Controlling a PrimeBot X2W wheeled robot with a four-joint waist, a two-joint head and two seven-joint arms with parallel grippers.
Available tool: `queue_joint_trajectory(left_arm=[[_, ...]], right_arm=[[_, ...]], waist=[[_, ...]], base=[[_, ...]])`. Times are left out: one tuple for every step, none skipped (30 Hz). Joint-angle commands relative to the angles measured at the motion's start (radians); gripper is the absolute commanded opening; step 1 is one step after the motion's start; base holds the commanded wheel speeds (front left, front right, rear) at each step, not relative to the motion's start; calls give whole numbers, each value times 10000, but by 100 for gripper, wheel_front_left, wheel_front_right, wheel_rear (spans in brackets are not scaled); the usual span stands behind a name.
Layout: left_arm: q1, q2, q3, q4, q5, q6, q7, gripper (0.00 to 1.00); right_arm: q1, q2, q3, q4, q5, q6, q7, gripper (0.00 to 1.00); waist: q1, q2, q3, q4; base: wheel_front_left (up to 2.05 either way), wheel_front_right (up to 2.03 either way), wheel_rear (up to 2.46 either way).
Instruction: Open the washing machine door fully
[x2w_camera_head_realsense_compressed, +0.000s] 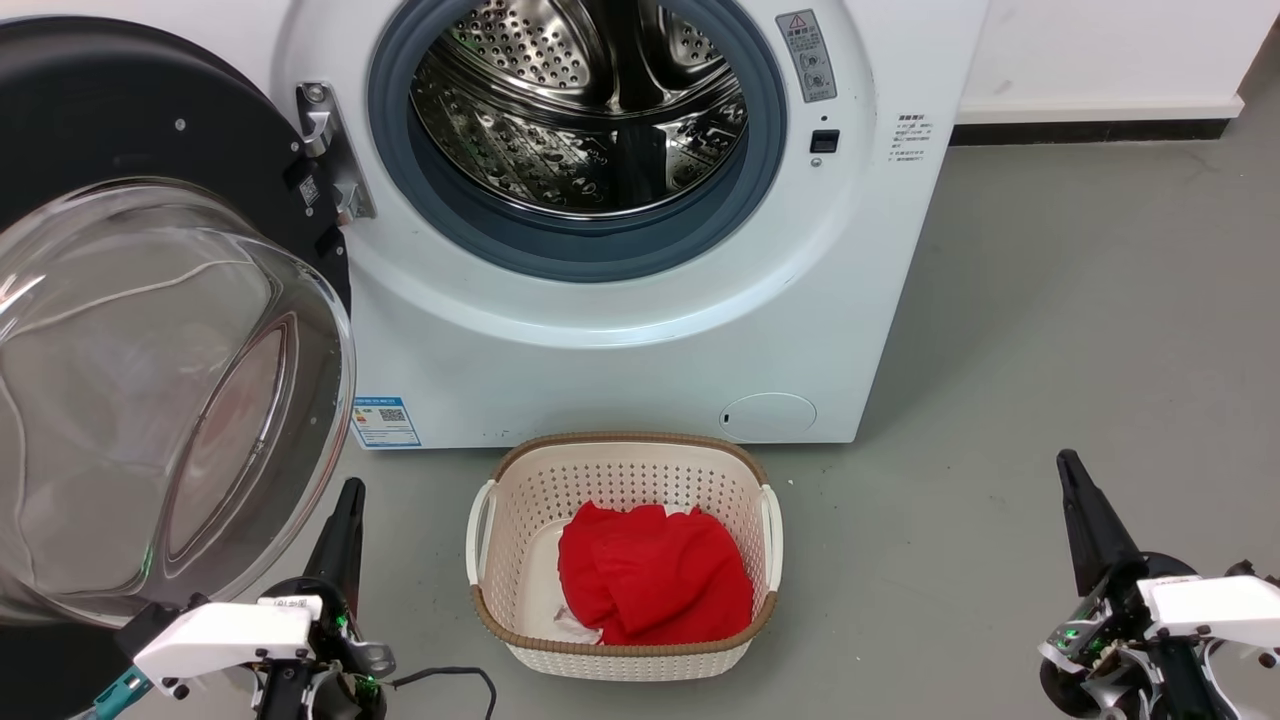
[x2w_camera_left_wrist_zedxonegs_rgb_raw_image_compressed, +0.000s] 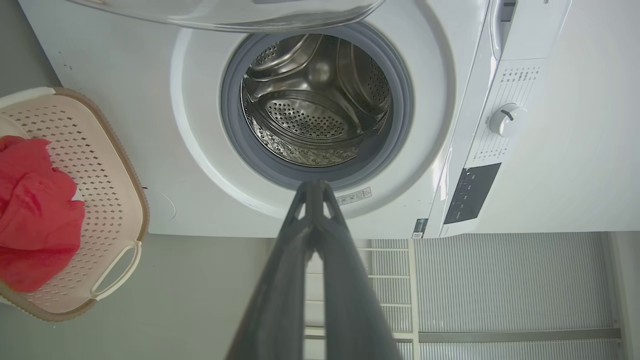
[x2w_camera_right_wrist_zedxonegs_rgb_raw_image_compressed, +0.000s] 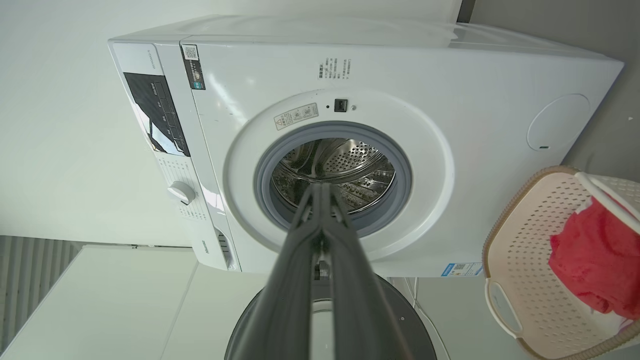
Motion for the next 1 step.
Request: queue_joint_trajectory(left_arm=[[-160,-4,49,30,-201,-85,80,0]], right_arm=[[-167,30,-30,49,224,-3,82,0]], waist=[[0,0,0,8]], base=[[0,0,0]])
